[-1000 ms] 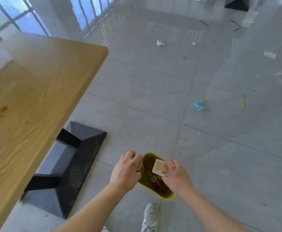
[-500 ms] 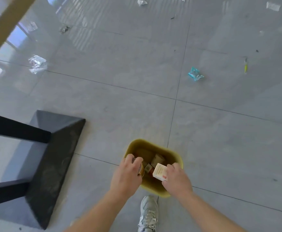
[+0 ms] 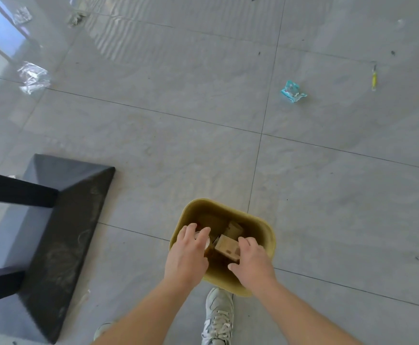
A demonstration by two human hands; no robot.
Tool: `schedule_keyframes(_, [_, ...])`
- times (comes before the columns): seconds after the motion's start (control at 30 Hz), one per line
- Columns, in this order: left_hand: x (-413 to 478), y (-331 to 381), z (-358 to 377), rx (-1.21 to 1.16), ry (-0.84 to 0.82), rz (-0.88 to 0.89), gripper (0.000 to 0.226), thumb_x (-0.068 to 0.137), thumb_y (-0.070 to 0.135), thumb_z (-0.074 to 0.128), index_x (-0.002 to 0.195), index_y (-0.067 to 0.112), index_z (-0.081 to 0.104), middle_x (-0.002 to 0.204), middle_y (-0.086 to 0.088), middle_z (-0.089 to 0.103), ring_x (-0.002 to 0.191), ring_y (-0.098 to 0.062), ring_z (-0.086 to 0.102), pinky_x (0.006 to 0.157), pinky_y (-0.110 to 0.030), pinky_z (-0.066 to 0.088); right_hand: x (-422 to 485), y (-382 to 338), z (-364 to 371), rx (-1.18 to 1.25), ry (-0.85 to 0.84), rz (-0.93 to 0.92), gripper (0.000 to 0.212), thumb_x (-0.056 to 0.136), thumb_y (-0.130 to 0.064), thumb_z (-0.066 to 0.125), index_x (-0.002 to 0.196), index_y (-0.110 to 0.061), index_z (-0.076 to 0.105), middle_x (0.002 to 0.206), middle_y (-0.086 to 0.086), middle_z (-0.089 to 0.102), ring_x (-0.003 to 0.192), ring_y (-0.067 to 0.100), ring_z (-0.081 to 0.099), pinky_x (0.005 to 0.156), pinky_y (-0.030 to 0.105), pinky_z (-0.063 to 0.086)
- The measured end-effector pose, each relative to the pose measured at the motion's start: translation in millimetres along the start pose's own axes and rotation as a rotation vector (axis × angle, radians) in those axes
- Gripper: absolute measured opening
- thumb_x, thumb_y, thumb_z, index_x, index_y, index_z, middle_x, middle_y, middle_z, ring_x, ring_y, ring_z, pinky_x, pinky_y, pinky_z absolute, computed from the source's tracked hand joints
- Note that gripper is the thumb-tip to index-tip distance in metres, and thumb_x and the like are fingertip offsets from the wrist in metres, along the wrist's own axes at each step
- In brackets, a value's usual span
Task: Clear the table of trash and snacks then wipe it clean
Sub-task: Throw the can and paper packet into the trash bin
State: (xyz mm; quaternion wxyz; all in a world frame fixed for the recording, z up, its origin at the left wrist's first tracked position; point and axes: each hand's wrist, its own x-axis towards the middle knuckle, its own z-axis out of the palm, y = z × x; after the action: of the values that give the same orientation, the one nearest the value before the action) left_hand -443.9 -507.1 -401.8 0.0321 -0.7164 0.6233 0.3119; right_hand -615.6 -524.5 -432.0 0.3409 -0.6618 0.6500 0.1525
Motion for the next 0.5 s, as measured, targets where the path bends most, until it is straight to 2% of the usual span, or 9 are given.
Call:
schedule_keyframes(0.2, [-5.4, -8.8, -1.7, 0.067, 0.005, 0.001, 0.068, 0.087, 0.026, 0.062, 0.146, 0.033, 0.029, 0.150, -0.003, 0.030, 0.134, -0.024, 0.033, 0.099, -0.034, 0.045, 2.8, 3.7, -8.3, 0.021, 0.044, -0.034, 0.053, 0.093, -0.040, 0.063, 0.138, -0.023, 0.043, 0.133, -0.001, 0.047, 0.116, 0.020, 0.048, 0.100, 0.031, 0.045])
schedule_keyframes(0.5, [-7.6, -9.7, -20.4, 0.108, 0.073, 0.025, 0.064, 0.087, 0.029, 0.057, 0.146, 0.031, 0.033, 0.147, -0.003, 0.035, 0.134, -0.024, 0.032, 0.105, -0.036, 0.037, 2.7, -6.8, -27.9, 0.033, 0.063, -0.060, 0.053, 0.096, -0.040, 0.057, 0.143, -0.023, 0.041, 0.135, -0.001, 0.047, 0.119, 0.021, 0.047, 0.103, 0.033, 0.044])
